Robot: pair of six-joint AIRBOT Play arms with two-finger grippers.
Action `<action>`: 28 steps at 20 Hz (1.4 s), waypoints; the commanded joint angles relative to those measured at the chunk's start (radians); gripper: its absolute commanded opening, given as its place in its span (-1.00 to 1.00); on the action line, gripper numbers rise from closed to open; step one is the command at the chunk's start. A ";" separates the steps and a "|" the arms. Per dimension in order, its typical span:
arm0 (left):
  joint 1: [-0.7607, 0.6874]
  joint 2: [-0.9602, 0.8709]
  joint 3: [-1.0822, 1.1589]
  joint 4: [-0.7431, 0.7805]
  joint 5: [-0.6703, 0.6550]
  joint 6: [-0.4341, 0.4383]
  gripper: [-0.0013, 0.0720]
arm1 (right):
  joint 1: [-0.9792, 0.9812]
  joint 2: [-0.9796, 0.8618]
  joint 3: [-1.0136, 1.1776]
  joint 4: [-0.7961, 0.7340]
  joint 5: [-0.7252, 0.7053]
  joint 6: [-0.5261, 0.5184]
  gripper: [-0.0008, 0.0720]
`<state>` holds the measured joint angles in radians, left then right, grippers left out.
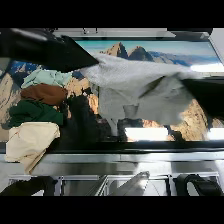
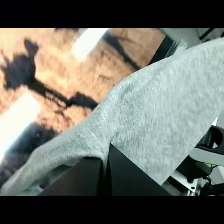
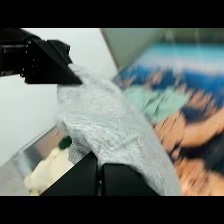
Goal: Fold the shirts.
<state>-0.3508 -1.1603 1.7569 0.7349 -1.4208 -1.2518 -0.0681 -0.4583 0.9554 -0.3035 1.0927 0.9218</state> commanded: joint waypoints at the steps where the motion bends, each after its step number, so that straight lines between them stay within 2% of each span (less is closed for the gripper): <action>1: -0.115 0.117 0.001 0.163 0.079 -0.071 -0.91 | -0.045 0.064 0.074 -0.066 0.021 0.050 -0.94; 3: -0.151 0.109 -0.085 0.232 0.134 -0.092 -0.91 | -0.042 -0.029 0.056 -0.097 0.060 0.078 -0.94; 6: -0.147 0.002 -0.210 0.241 0.212 -0.083 -0.90 | -0.042 -0.225 0.013 -0.099 0.105 0.077 -0.93; 9: -0.073 -0.196 -0.235 0.240 0.302 -0.057 -0.90 | -0.042 -0.454 -0.032 -0.116 0.063 0.073 -0.93; 10: -0.040 -0.256 -0.235 0.241 0.337 -0.057 -0.81 | -0.042 -0.533 -0.038 -0.130 0.027 0.073 -0.91; 11: -0.005 -0.310 -0.228 0.242 0.351 -0.057 -0.09 | -0.046 -0.616 -0.037 -0.147 -0.019 0.072 -0.41; 12: 0.042 -0.363 -0.204 0.241 0.318 -0.058 0.68 | -0.058 -0.683 -0.036 -0.149 -0.052 0.072 0.20; 13: 0.091 -0.408 -0.168 0.241 0.240 -0.068 0.99 | -0.080 -0.740 -0.026 -0.151 -0.054 0.071 0.27; 16: 0.212 -0.481 -0.092 0.240 -0.056 -0.103 0.99 | -0.173 -0.793 -0.014 -0.203 0.013 0.043 0.27; 18: 0.243 -0.473 -0.160 0.230 -0.117 -0.128 0.99 | -0.220 -0.793 -0.015 -0.313 0.067 0.056 0.29; 20: 0.208 -0.418 -0.342 0.231 -0.092 -0.129 0.99 | -0.222 -0.793 -0.038 -0.439 0.090 0.109 0.30; 21: 0.172 -0.387 -0.442 0.234 -0.066 -0.128 0.99 | -0.216 -0.793 -0.067 -0.462 0.084 0.111 0.30; 22: 0.130 -0.353 -0.550 0.235 -0.025 -0.125 0.99 | -0.208 -0.795 -0.106 -0.460 0.066 0.111 0.39; 23: 0.091 -0.327 -0.639 0.239 0.021 -0.124 0.99 | -0.195 -0.795 -0.144 -0.460 0.034 0.111 0.72; 24: 0.051 -0.305 -0.721 0.242 0.076 -0.125 0.99 | -0.178 -0.795 -0.183 -0.460 -0.004 0.111 0.83; 28: -0.068 -0.282 -0.896 0.240 0.226 -0.145 0.99 | -0.074 -0.831 -0.243 -0.447 -0.069 0.111 0.83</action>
<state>-0.3435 -1.4643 0.9955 0.9710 -1.3064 -1.3808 -0.2028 -1.2659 0.7547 -0.7387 1.0710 1.0283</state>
